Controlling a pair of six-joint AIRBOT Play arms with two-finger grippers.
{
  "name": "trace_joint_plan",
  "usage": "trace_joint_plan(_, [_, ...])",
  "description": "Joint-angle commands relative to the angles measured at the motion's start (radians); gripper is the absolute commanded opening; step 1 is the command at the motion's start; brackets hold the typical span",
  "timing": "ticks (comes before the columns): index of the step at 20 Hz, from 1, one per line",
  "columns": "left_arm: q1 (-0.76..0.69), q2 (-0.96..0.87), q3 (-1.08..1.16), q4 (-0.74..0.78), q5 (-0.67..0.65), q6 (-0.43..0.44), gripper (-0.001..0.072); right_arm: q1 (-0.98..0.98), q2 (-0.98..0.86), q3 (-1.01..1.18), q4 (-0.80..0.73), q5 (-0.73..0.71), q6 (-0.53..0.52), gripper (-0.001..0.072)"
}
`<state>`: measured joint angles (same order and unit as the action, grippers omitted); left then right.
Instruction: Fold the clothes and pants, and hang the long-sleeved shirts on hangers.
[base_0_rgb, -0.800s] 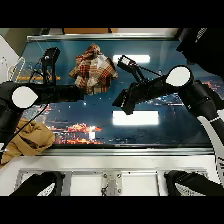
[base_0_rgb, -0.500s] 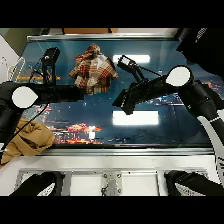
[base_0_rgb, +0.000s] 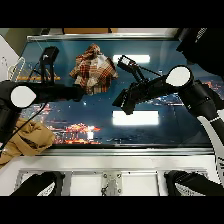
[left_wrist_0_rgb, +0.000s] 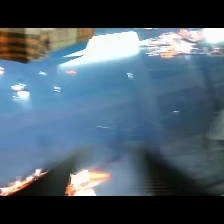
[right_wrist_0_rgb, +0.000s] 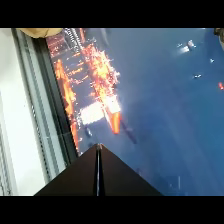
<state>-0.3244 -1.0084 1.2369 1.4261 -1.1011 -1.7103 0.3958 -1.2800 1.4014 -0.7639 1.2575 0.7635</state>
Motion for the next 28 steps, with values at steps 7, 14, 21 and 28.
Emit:
trace_joint_plan(7, [0.601, 0.179, -0.284, 0.308, -0.169, -0.049, 0.0709, 0.000, 0.000, 0.000, 0.001, 0.000, 0.000, 0.0018])
trace_joint_plan(14, [0.912, 0.224, -0.596, 0.222, 0.037, -0.044, 0.0710, 0.000, 0.000, 0.000, 0.001, 0.000, 0.000, 0.0018])
trace_joint_plan(21, [0.912, -0.002, -0.614, 0.166, 0.092, -0.044, 0.0708, 0.000, 0.000, 0.000, 0.000, 0.000, 0.000, 0.0018])
trace_joint_plan(28, [0.841, 0.245, -0.524, -0.069, -0.025, 0.054, 0.0015, 0.001, 0.000, 0.000, 0.005, -0.002, 0.000, 0.0018])
